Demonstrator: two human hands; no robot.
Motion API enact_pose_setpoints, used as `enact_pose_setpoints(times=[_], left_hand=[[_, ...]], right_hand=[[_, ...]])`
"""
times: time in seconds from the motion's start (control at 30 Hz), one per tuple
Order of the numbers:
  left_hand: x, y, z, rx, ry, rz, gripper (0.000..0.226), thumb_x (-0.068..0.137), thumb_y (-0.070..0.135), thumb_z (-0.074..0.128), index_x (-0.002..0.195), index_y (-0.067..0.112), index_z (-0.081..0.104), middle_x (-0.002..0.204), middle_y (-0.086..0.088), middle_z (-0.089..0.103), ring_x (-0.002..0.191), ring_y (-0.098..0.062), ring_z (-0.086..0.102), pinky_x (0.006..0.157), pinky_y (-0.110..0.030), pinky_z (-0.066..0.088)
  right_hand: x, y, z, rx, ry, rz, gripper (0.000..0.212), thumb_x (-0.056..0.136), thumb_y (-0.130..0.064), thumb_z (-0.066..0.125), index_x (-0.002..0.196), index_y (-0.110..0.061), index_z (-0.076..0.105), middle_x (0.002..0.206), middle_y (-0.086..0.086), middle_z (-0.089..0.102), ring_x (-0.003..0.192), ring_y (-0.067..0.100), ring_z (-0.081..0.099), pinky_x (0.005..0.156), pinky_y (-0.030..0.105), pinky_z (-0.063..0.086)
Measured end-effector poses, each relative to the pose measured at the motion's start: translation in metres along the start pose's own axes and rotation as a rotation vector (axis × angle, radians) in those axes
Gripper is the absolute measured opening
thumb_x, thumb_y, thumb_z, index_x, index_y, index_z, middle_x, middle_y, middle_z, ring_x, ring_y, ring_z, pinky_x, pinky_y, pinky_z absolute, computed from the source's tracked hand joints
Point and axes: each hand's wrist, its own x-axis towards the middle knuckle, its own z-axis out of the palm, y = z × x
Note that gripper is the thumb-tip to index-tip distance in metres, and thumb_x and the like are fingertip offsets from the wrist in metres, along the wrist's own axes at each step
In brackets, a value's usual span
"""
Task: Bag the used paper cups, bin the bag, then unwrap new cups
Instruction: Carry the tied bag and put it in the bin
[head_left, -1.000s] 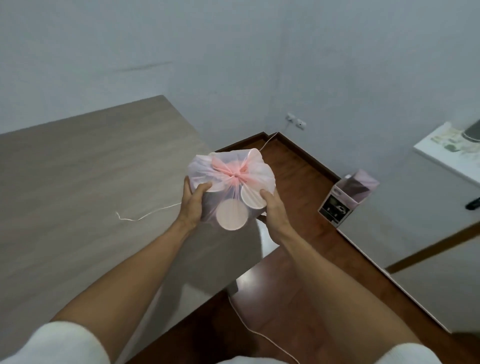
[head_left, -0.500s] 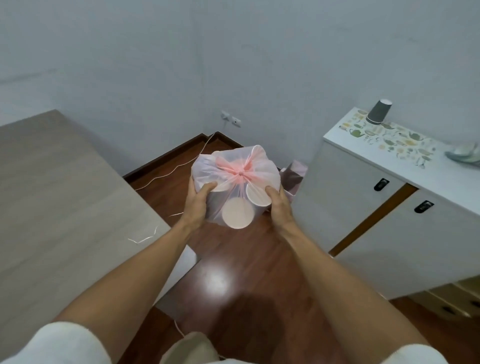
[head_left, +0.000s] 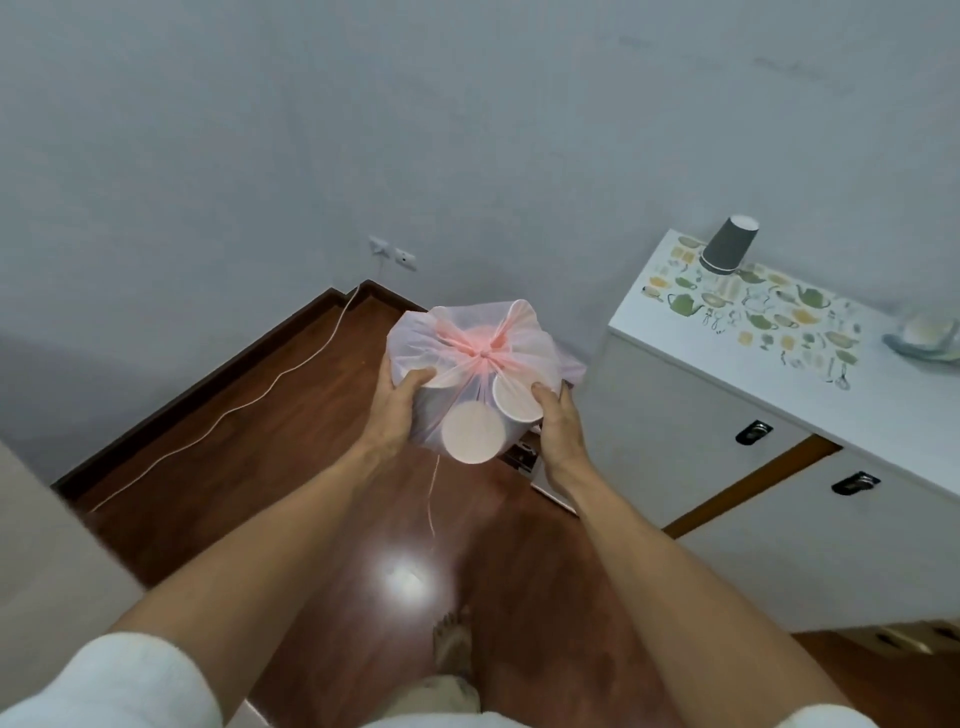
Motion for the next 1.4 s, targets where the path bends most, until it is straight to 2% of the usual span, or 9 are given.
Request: enact_pose_setpoints(times=[0.2,0.47,0.63,0.77,0.93,1.07,1.23,1.33,1.4], left_hand=[[0.128,0.027,0.006,0.041,-0.016,-0.023,0.073,0.085,0.038,0.070,0.151,0.024,0.044,0.141,0.000,0.063,0.124,-0.018,0.065,0.102,-0.037,0.056],[0.241,0.018,0.011,0.109,0.075,-0.020,0.057,0.086,0.047,0.072,0.139,0.030,0.060,0.132,0.004,0.070,0.123,-0.019,0.066,0.108,-0.045,0.053],[0.307,0.003,0.022,0.120,0.087,-0.075,0.045,0.100,0.021,0.064,0.144,0.013,0.055,0.129,0.002,0.069,0.104,-0.001,0.069,0.076,-0.008,0.053],[0.372,-0.023,0.028,0.150,0.047,-0.147,0.045,0.105,0.027,0.059,0.148,0.020,0.049,0.134,0.004,0.063,0.110,-0.004,0.063,0.072,-0.008,0.052],[0.447,-0.089,0.029,0.155,0.072,-0.185,0.037,0.104,0.033,0.060,0.139,0.027,0.052,0.139,0.002,0.062,0.123,-0.017,0.062,0.105,-0.038,0.052],[0.509,-0.175,0.028,0.152,0.116,-0.236,0.051,0.103,0.038,0.062,0.149,0.022,0.046,0.135,0.004,0.058,0.119,-0.018,0.059,0.093,-0.032,0.050],[0.575,-0.316,0.017,0.158,0.100,-0.240,0.045,0.102,0.031,0.060,0.145,0.020,0.055,0.132,0.000,0.066,0.116,-0.020,0.065,0.093,-0.033,0.055],[0.604,-0.398,0.010,0.168,0.082,-0.233,0.040,0.101,0.030,0.060,0.140,0.022,0.058,0.129,0.000,0.068,0.112,-0.018,0.067,0.093,-0.034,0.056],[0.618,-0.448,0.008,0.194,0.061,-0.227,0.033,0.103,0.025,0.057,0.136,0.018,0.059,0.123,0.002,0.068,0.105,-0.013,0.065,0.083,-0.023,0.054]], right_hand=[[0.103,-0.043,0.031,0.104,0.018,0.037,0.055,0.084,-0.049,0.061,0.137,-0.038,0.056,0.128,-0.005,0.068,0.120,0.023,0.063,0.107,0.055,0.049],[0.207,-0.052,0.058,0.130,0.094,0.096,0.057,0.081,-0.052,0.061,0.135,-0.035,0.057,0.129,-0.004,0.068,0.122,0.023,0.062,0.110,0.056,0.046],[0.279,-0.037,0.073,0.116,0.106,0.122,0.053,0.082,-0.053,0.060,0.134,-0.041,0.057,0.131,-0.008,0.067,0.124,0.021,0.060,0.111,0.056,0.045],[0.337,-0.018,0.084,0.097,0.125,0.094,0.054,0.085,-0.051,0.057,0.138,-0.035,0.057,0.135,-0.005,0.065,0.127,0.019,0.058,0.113,0.049,0.043],[0.399,0.028,0.102,0.119,0.189,0.123,0.063,0.083,-0.052,0.054,0.143,-0.032,0.053,0.134,-0.006,0.065,0.125,0.017,0.059,0.114,0.047,0.042],[0.453,0.112,0.126,0.168,0.243,0.153,0.059,0.088,-0.049,0.052,0.144,-0.030,0.052,0.133,-0.008,0.066,0.125,0.016,0.059,0.114,0.048,0.042],[0.520,0.242,0.157,0.230,0.364,0.178,0.058,0.092,-0.040,0.047,0.148,-0.024,0.049,0.139,0.000,0.062,0.127,0.021,0.057,0.115,0.044,0.042],[0.555,0.315,0.173,0.277,0.466,0.178,0.046,0.095,-0.025,0.044,0.137,-0.013,0.058,0.126,0.008,0.067,0.117,0.027,0.062,0.100,0.038,0.052],[0.574,0.361,0.179,0.278,0.528,0.175,0.040,0.097,-0.020,0.043,0.132,-0.010,0.060,0.119,0.010,0.068,0.108,0.025,0.064,0.081,0.027,0.053]])
